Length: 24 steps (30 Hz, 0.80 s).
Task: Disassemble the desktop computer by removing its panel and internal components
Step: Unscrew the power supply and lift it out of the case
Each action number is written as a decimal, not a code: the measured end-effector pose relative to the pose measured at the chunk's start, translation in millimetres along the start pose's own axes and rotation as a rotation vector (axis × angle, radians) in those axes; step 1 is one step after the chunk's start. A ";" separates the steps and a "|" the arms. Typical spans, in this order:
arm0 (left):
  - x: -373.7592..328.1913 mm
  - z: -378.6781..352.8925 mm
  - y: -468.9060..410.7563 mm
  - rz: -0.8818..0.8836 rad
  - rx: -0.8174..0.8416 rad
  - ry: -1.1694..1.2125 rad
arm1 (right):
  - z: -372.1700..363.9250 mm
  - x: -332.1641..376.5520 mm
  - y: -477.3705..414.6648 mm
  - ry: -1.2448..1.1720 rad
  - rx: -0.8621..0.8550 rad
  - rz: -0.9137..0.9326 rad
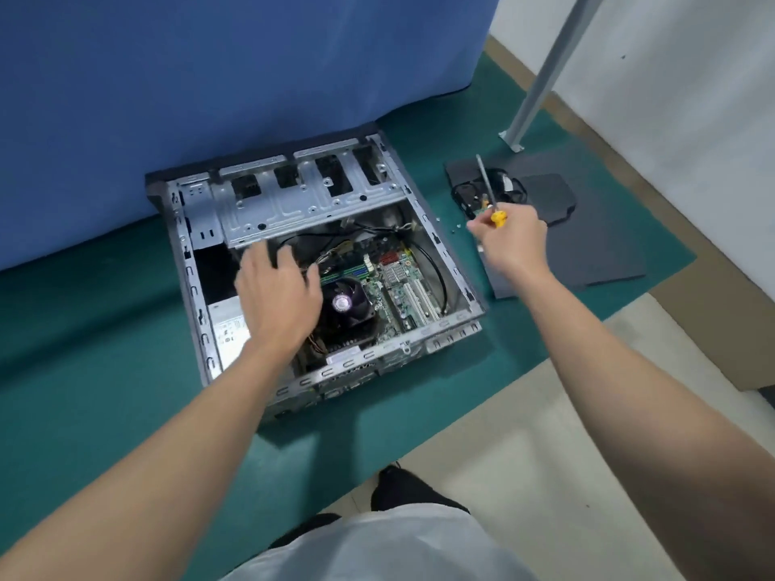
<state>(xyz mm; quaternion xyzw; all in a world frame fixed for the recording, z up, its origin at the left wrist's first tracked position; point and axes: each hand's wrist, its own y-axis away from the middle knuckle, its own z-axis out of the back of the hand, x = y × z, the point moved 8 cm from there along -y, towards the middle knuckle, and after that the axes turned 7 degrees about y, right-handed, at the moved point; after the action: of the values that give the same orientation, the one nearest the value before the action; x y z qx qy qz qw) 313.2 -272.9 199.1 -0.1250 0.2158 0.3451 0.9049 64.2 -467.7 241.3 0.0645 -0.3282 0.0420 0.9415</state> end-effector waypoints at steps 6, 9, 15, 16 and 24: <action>25.6 -13.1 -32.9 0.129 -0.037 -0.128 | -81.3 -28.3 -95.3 0.261 0.195 0.046; 37.8 -13.7 -41.0 0.168 -0.039 -0.167 | -106.4 -30.8 -122.1 0.354 0.198 0.087; 44.7 -7.0 -49.8 0.148 -0.109 -0.148 | -145.4 -38.4 -158.4 0.487 0.247 0.102; 44.8 -6.6 -49.7 0.139 -0.112 -0.140 | -150.9 -41.9 -159.6 0.507 0.255 0.097; 44.2 2.0 -54.0 0.121 -0.108 -0.086 | -156.1 -48.0 -157.2 0.566 0.260 0.086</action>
<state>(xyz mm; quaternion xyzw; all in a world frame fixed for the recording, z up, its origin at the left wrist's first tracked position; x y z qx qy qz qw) 380.0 -286.4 183.9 -0.1452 0.1651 0.4153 0.8827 141.4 -601.5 75.4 0.1561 -0.0474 0.1395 0.9767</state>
